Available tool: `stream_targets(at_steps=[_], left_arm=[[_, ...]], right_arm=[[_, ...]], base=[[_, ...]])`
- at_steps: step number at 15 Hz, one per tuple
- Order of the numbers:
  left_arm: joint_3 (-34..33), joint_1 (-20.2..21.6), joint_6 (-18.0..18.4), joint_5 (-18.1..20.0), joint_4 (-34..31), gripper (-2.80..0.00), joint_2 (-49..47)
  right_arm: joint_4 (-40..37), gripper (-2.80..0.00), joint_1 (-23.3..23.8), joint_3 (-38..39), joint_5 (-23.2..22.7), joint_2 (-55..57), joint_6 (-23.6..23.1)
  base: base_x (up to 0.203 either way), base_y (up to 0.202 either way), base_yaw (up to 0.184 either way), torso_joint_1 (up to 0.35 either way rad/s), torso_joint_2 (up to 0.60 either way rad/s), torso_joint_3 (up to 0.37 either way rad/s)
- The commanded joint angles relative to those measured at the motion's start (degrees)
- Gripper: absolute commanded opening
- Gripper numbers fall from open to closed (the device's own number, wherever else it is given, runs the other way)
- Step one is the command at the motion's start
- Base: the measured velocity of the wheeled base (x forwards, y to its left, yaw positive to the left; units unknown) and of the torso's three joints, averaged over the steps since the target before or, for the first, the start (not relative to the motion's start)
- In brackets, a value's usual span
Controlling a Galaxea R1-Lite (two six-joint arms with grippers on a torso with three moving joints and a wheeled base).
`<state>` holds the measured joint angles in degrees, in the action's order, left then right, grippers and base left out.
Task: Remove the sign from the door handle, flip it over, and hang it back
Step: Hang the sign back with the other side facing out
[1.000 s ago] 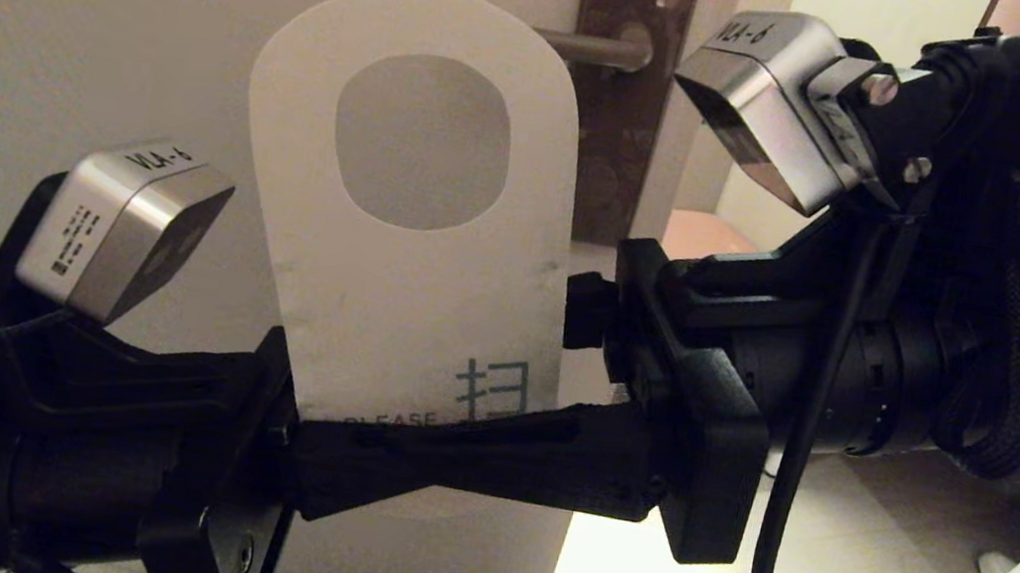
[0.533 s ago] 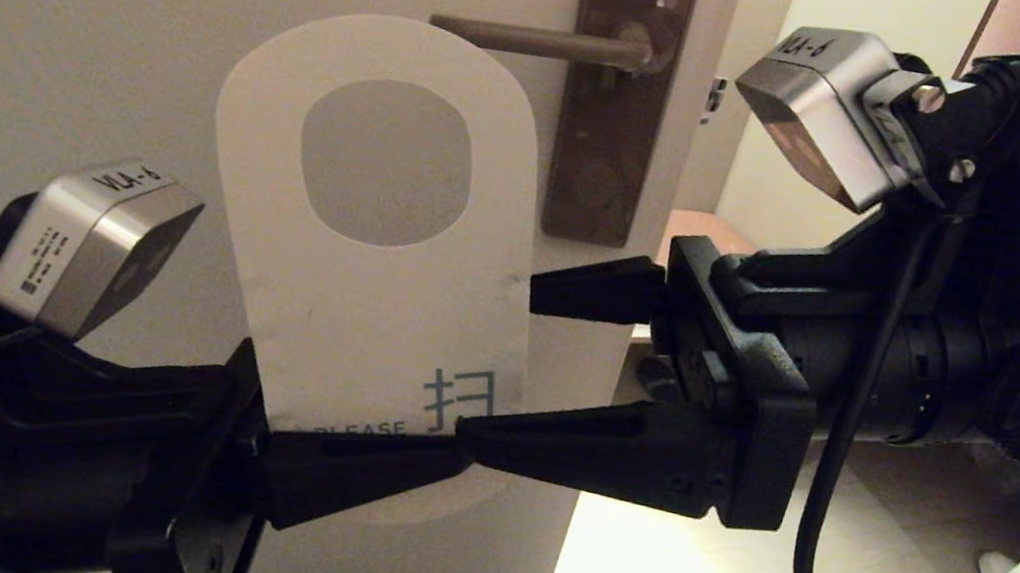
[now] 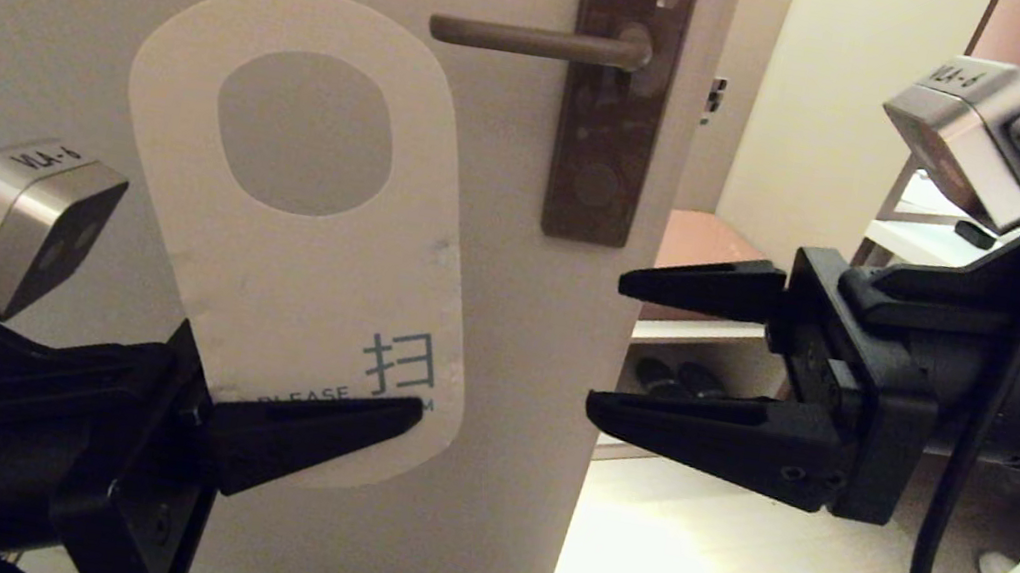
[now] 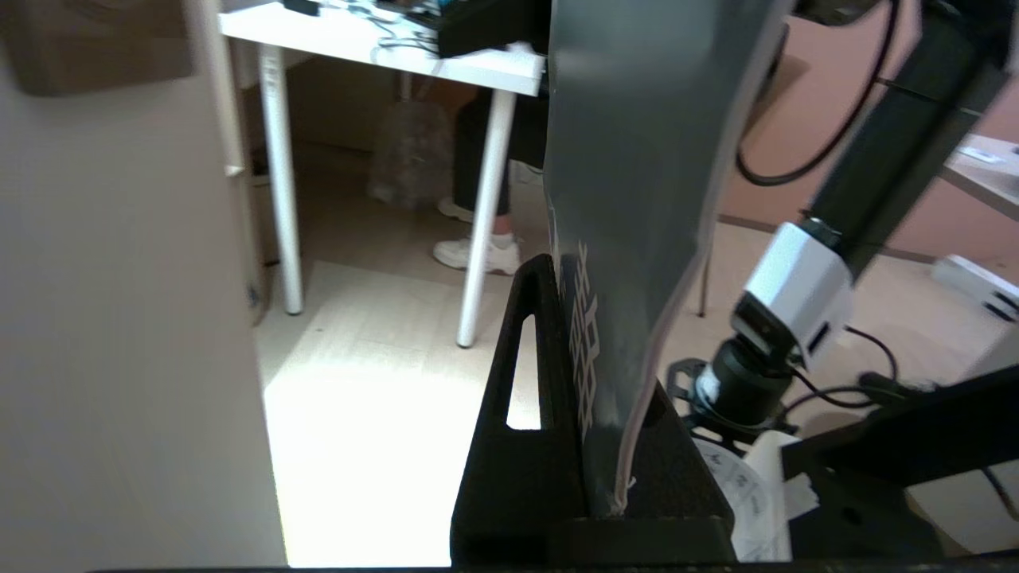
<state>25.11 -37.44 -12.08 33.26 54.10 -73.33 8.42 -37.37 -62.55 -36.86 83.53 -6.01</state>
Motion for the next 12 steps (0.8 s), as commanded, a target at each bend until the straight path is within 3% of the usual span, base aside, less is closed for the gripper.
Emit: stream_targets(at_steps=[1, 5, 6, 10, 12], left_arm=[[-0.24, 1.15, -0.05, 0.23, 0.3, -2.8, 0.82], [-1.2, 2.4, -0.06, 0.06, 0.22, -2.8, 1.96], [-1.12, 2.77, -0.05, 0.05, 0.3, -2.8, 1.96], [-1.94, 2.81, -0.1, 0.02, 0.15, -2.8, 4.92], [-2.42, 2.81, -0.14, -0.03, -0.01, -2.8, 6.43]], right_arm=[[0.05, 0.0, 1.18, 2.57, 1.18, -3.87, -0.06], [0.02, 0.0, 1.78, 8.28, 10.54, -11.36, 1.25], [0.02, -2.8, 1.88, 9.77, 12.49, -13.47, 2.29], [-0.07, -2.8, 1.95, 16.79, 19.26, -21.57, 3.7], [-0.07, -2.8, 1.95, 19.01, 27.04, -24.9, 3.82]], base=[[0.0, 0.0, 0.0, 0.0, 0.0, 0.0], [0.0, 0.0, 0.0, 0.0, 0.0, 0.0], [0.0, 0.0, 0.0, 0.0, 0.0, 0.0], [0.0, 0.0, 0.0, 0.0, 0.0, 0.0], [0.0, 0.0, 0.0, 0.0, 0.0, 0.0]])
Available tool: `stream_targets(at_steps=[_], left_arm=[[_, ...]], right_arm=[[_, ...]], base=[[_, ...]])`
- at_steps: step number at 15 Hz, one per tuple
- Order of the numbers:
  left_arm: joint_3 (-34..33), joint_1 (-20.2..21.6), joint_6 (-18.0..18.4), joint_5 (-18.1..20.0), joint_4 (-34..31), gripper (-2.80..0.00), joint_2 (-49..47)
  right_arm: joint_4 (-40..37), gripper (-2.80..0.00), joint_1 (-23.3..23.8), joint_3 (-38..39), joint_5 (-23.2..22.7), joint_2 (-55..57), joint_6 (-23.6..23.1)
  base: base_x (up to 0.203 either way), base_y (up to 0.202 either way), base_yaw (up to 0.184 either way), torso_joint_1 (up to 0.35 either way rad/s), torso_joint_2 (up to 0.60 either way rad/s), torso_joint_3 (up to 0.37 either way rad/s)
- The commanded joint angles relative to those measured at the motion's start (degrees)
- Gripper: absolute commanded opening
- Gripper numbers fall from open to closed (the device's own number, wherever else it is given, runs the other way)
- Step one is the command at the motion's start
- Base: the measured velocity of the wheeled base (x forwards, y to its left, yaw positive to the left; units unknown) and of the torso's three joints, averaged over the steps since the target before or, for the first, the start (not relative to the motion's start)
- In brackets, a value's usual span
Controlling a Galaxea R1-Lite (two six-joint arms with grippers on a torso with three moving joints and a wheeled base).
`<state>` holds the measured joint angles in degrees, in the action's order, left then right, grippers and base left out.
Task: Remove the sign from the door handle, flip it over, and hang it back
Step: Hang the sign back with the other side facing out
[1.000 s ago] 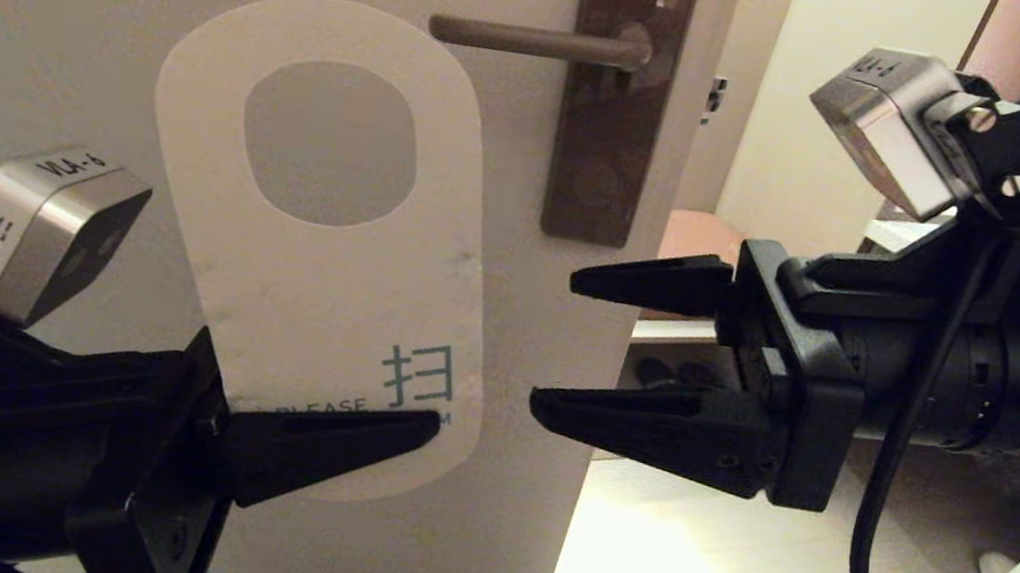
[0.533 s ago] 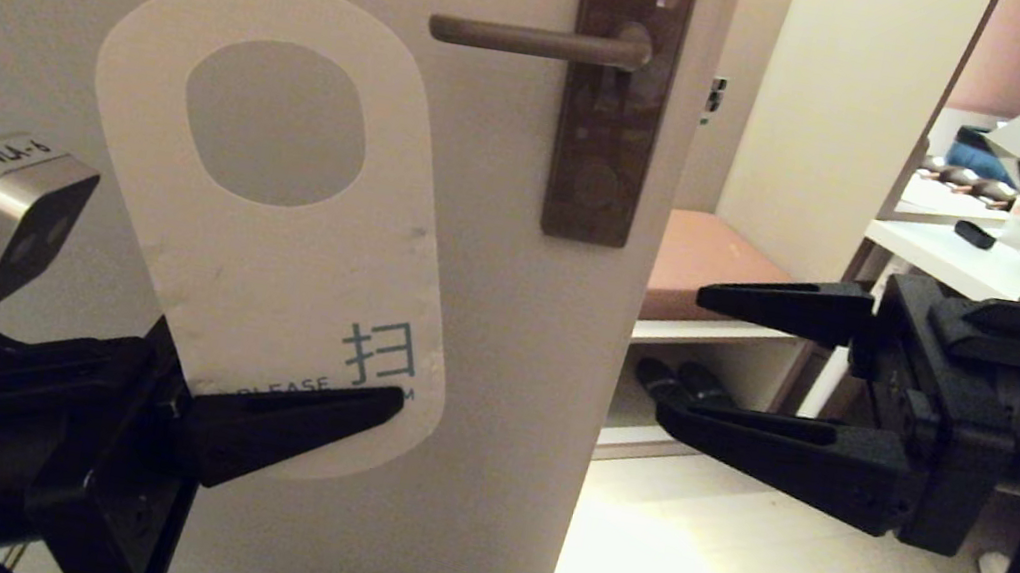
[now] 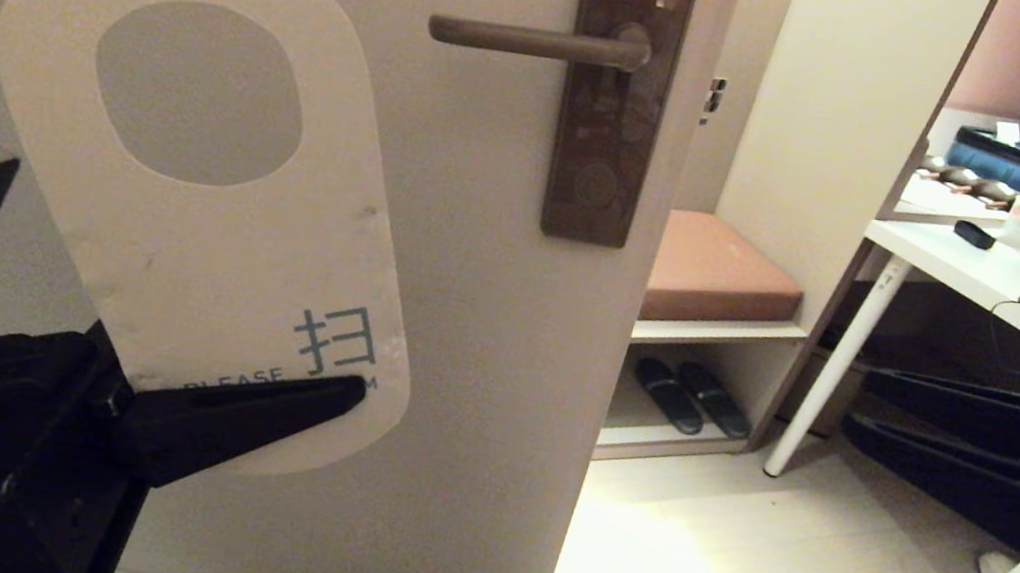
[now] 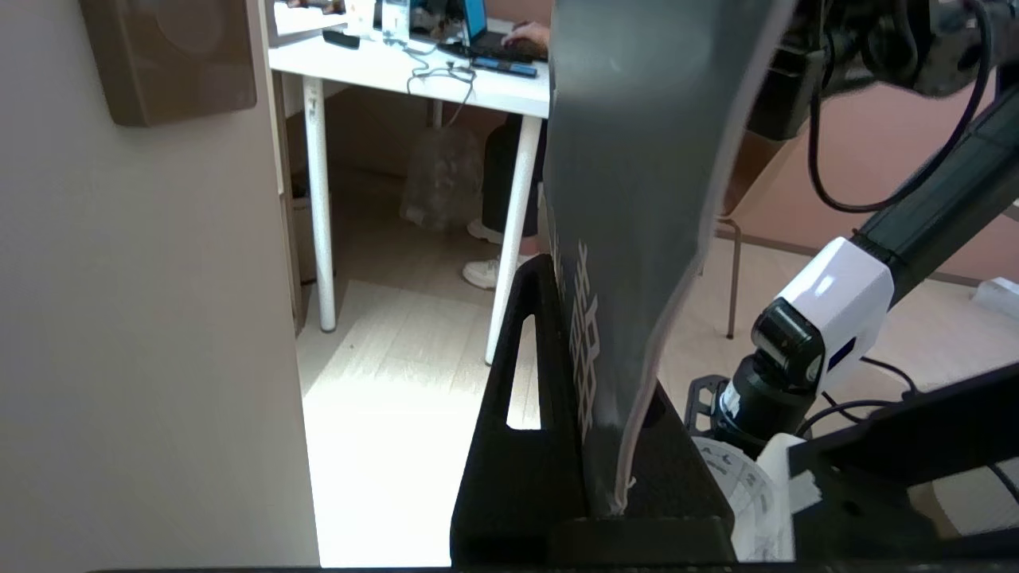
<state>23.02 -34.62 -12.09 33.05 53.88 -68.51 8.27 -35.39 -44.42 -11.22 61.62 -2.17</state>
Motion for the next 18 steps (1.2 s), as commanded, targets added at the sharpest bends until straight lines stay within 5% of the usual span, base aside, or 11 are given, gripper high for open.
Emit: stream_targets(at_steps=[1, 12, 18], left_arm=[[-0.34, -0.01, -0.1, 0.17, 0.26, -2.8, 1.71], [-2.74, 0.55, -0.02, 0.17, 0.27, -2.8, 2.11], [-4.91, 0.87, -0.12, 0.26, 0.26, -2.8, 4.5]], right_arm=[[0.08, -2.8, -0.03, 1.93, 5.39, -4.54, 0.03], [0.59, -2.8, 0.1, 20.21, 40.37, -17.66, -0.23], [0.26, -2.8, 9.06, 25.39, 46.47, -16.77, -0.2]], base=[[0.0, 0.0, 0.0, 0.0, 0.0, 0.0], [0.0, 0.0, 0.0, 0.0, 0.0, 0.0], [0.0, 0.0, 0.0, 0.0, 0.0, 0.0]])
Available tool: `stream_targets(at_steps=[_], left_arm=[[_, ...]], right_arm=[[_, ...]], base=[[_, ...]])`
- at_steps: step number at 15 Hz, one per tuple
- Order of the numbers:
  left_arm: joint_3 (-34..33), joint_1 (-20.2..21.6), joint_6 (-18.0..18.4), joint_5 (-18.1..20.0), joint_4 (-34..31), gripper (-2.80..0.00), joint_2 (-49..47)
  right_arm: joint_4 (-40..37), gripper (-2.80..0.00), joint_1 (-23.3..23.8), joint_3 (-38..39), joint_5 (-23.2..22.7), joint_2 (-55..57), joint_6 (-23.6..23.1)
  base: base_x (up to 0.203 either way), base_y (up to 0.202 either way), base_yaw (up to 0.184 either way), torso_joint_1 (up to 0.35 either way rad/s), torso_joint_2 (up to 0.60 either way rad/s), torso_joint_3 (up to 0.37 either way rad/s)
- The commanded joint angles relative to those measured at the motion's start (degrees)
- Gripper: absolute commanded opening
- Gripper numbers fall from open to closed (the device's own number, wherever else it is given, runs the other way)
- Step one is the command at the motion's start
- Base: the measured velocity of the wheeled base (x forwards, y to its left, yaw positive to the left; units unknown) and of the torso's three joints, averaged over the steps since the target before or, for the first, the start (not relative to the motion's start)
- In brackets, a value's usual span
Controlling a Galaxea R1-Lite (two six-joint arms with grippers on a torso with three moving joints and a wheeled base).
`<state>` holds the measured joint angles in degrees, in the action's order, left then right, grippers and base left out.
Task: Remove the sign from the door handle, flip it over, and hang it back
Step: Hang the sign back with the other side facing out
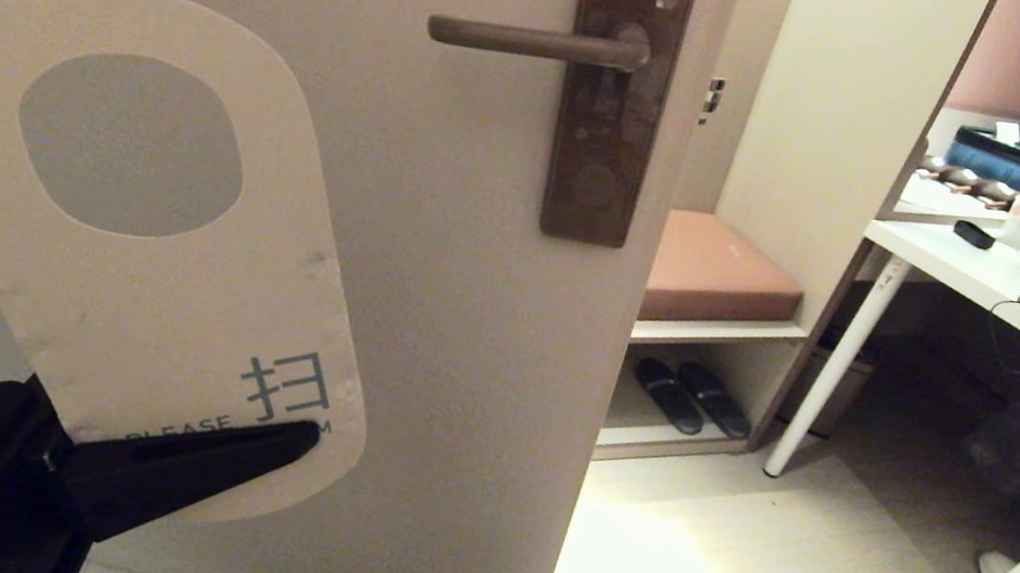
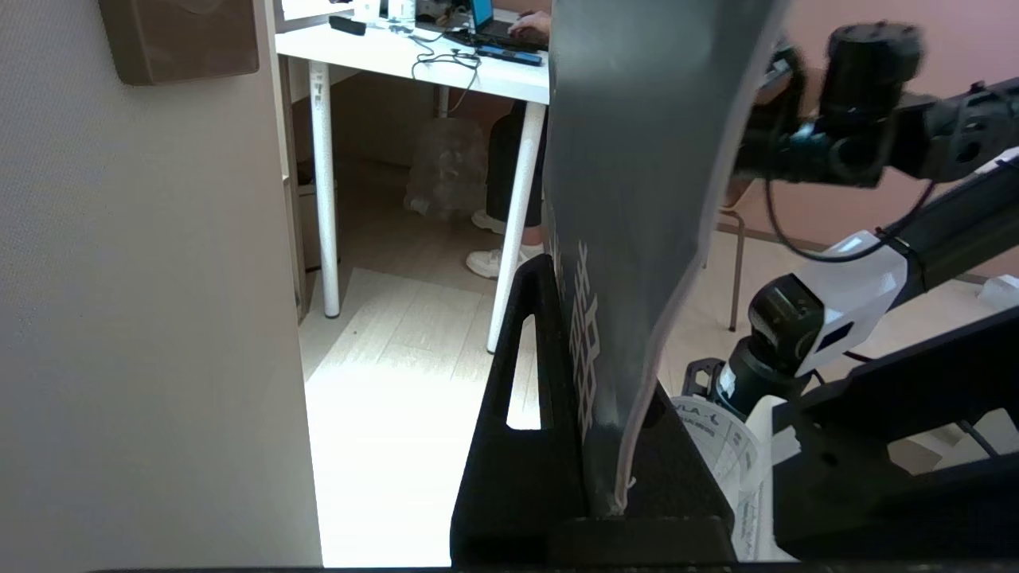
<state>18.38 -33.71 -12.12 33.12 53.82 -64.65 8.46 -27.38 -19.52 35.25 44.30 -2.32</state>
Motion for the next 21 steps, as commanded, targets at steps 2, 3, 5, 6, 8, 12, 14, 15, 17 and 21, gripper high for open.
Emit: stream_targets(at_steps=[2, 3, 5, 6, 8, 12, 14, 15, 17, 21], left_arm=[[-0.27, -0.31, -0.1, 0.28, 0.32, -2.8, 0.67], [-0.31, -0.31, -0.1, 0.28, 0.32, -2.8, 0.58], [-0.44, -0.31, -0.1, 0.33, 0.23, -2.8, 0.58], [-0.36, -0.31, -0.1, 0.36, 0.23, -2.8, 0.67], [-0.36, -0.34, -0.01, 0.3, 0.31, -2.8, 0.72], [-0.27, -0.39, -0.01, 0.36, 0.32, -2.8, 0.67], [-0.18, -0.39, -0.01, 0.36, 0.32, -2.8, 0.67], [-0.27, -0.31, -0.01, 0.36, 0.32, -2.8, 0.58], [-0.27, -0.31, -0.01, 0.36, 0.32, -2.8, 0.58], [-0.35, -0.09, -0.01, 0.36, 0.27, -2.8, 0.75]], right_arm=[[-0.05, -2.8, 7.47, 2.09, 1.75, 1.3, -0.06], [-0.08, -2.8, 10.23, 3.17, 2.45, 1.43, -0.06], [0.0, -2.8, 14.31, 6.64, 5.06, 1.01, -0.05], [0.04, -2.8, 14.78, 8.11, 6.81, 0.04, 0.03], [-0.08, -2.8, 15.36, 11.47, 12.27, -2.88, 0.22], [-0.02, -2.8, 15.51, 13.01, 16.56, -3.54, 0.37], [0.45, -2.8, 13.27, 13.06, 12.2, -3.69, 0.22], [0.52, -2.8, 11.1, 13.16, 8.76, -4.35, 0.17], [0.59, -2.8, 5.56, 13.87, 4.43, -5.26, 0.26], [0.44, -2.8, 0.52, 15.94, -6.37, -6.43, -0.16]], base=[[0.0, 0.0, 0.0, 0.0, 0.0, 0.0], [0.0, 0.0, 0.0, 0.0, 0.0, 0.0], [0.0, 0.0, 0.0, 0.0, 0.0, 0.0], [0.0, 0.0, 0.0, 0.0, 0.0, 0.0], [0.0, 0.0, 0.0, 0.0, 0.0, 0.0], [0.0, 0.0, 0.0, 0.0, 0.0, 0.0], [0.0, 0.0, 0.0, 0.0, 0.0, 0.0], [0.0, 0.0, 0.0, 0.0, 0.0, 0.0], [0.0, 0.0, 0.0, 0.0, 0.0, 0.0], [0.0, 0.0, 0.0, 0.0, 0.0, 0.0]])
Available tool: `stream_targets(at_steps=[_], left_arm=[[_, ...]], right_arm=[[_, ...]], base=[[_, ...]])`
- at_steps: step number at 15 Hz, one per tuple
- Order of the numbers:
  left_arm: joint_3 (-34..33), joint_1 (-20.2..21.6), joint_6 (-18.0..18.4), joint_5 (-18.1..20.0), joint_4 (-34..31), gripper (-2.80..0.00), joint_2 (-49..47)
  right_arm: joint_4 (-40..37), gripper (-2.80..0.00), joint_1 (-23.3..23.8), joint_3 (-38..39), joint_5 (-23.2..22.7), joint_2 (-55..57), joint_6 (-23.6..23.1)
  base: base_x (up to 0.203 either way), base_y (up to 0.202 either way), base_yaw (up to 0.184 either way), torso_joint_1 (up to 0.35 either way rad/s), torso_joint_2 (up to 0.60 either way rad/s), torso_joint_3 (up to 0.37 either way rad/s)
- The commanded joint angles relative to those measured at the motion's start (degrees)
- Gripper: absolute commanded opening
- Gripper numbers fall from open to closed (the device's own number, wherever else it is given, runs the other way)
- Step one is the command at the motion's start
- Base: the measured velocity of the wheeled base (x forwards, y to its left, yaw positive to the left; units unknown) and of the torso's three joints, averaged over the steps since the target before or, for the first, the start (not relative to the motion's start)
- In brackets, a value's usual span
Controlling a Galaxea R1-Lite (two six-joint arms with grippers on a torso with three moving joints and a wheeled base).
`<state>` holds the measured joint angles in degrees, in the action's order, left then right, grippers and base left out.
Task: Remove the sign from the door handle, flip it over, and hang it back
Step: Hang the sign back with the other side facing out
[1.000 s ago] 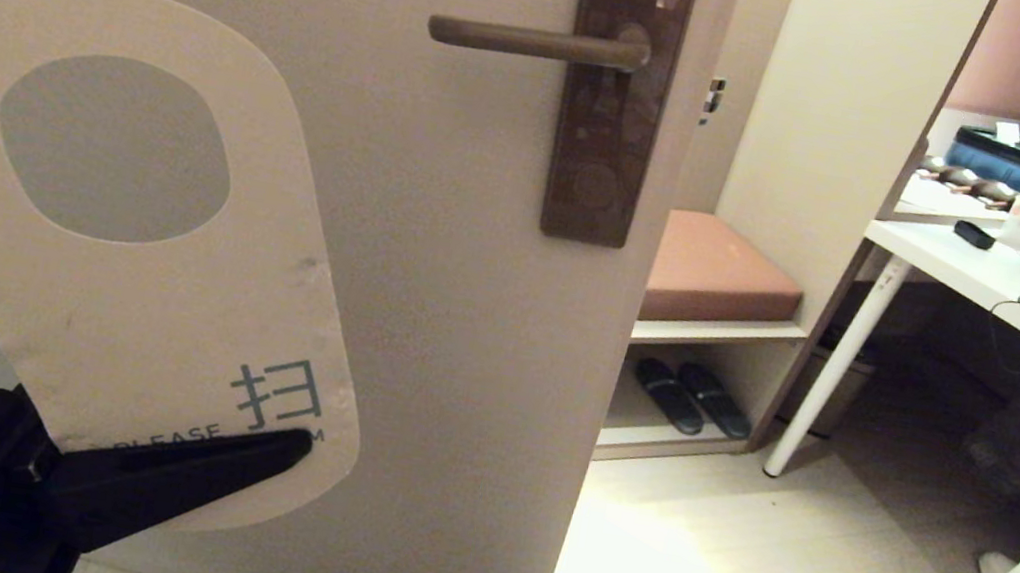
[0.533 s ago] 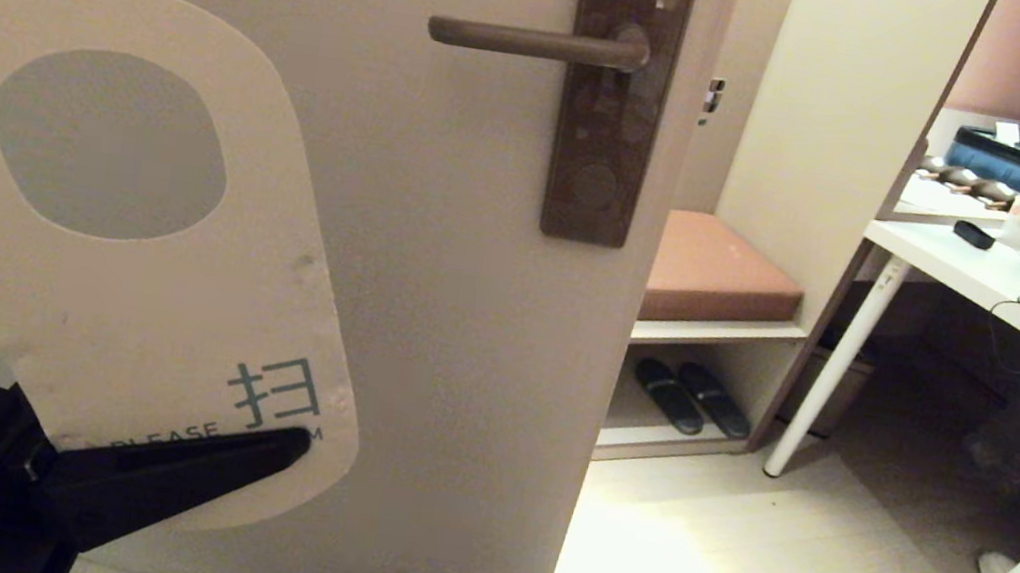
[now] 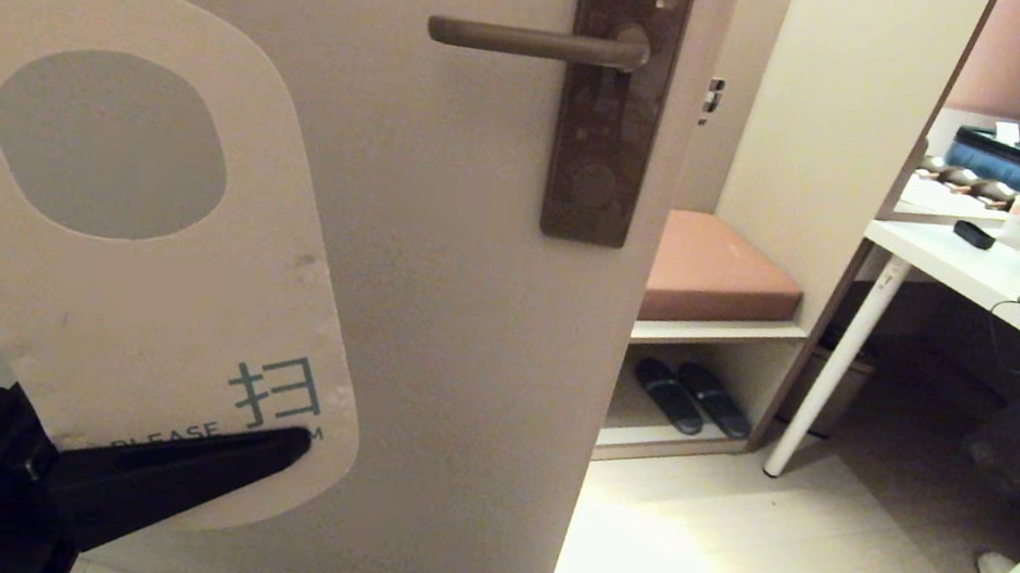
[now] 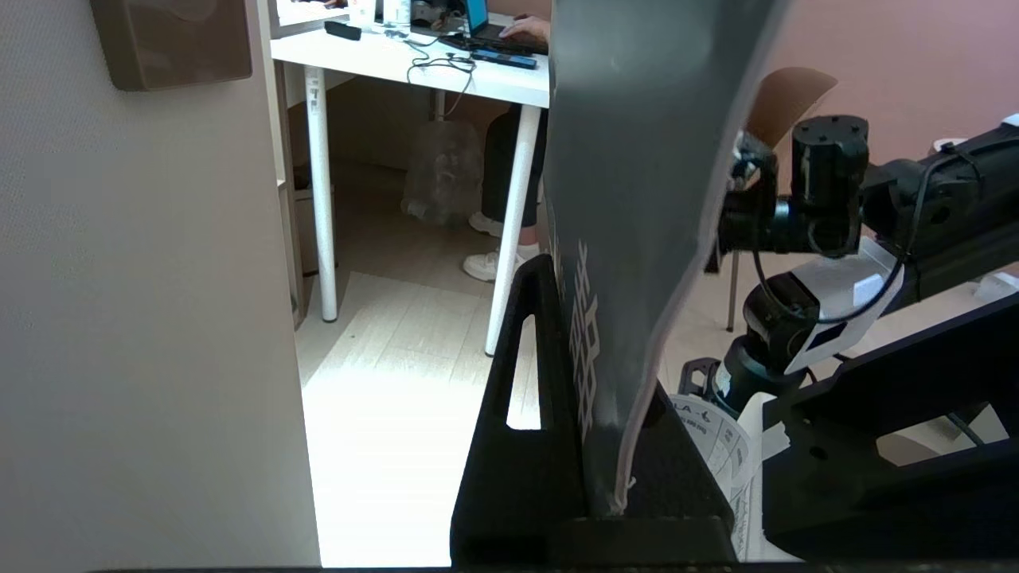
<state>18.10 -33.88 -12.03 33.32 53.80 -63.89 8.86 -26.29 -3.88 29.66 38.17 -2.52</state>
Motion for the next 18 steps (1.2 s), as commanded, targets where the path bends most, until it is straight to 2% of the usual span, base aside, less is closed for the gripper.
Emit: stream_targets(at_steps=[1, 4, 6, 7, 10, 12, 14, 18], left_arm=[[-0.09, 0.17, -0.1, 0.17, 0.3, -2.8, 0.13], [0.18, 0.99, -0.14, 0.08, 0.27, -2.8, 0.17], [0.18, 1.8, -0.1, 0.08, 0.28, -2.8, 0.17], [0.18, 1.89, -0.1, 0.08, 0.26, -2.8, 0.08], [0.92, 1.89, -0.1, 0.08, 0.26, -2.8, -0.36], [1.06, 2.4, -0.11, 0.08, 0.26, -2.8, -0.36], [1.31, 3.03, -0.16, 0.08, 0.26, -2.8, -0.45], [1.94, 3.2, -0.18, 0.08, 0.26, -2.8, -0.88]], right_arm=[[0.02, -2.8, -0.59, 0.72, -4.42, -0.39, -0.69], [0.03, -2.8, -0.55, 2.64, -17.09, -2.32, -2.67], [-1.72, -2.8, -0.51, 3.67, -25.29, -6.69, -1.97], [-3.89, -2.8, -0.48, 3.73, -27.02, -9.21, -1.5], [-8.94, -2.8, -0.14, 3.71, -29.16, -16.24, 0.57], [-9.43, -2.8, 0.64, 3.63, -29.34, -19.29, 2.51], [-9.23, -2.8, 0.57, 3.7, -29.46, -22.6, 2.78], [-8.77, -2.8, 0.54, 3.88, -29.49, -22.44, 2.91]], base=[[0.0, 0.0, 0.0, 0.0, 0.0, 0.0], [0.0, 0.0, 0.0, 0.0, 0.0, 0.0], [0.0, 0.0, 0.0, 0.0, 0.0, 0.0], [0.0, 0.0, 0.0, 0.0, 0.0, 0.0], [0.0, 0.0, 0.0, 0.0, 0.0, 0.0], [0.0, 0.0, 0.0, 0.0, 0.0, 0.0], [0.0, 0.0, 0.0, 0.0, 0.0, 0.0], [0.0, 0.0, 0.0, 0.0, 0.0, 0.0]])
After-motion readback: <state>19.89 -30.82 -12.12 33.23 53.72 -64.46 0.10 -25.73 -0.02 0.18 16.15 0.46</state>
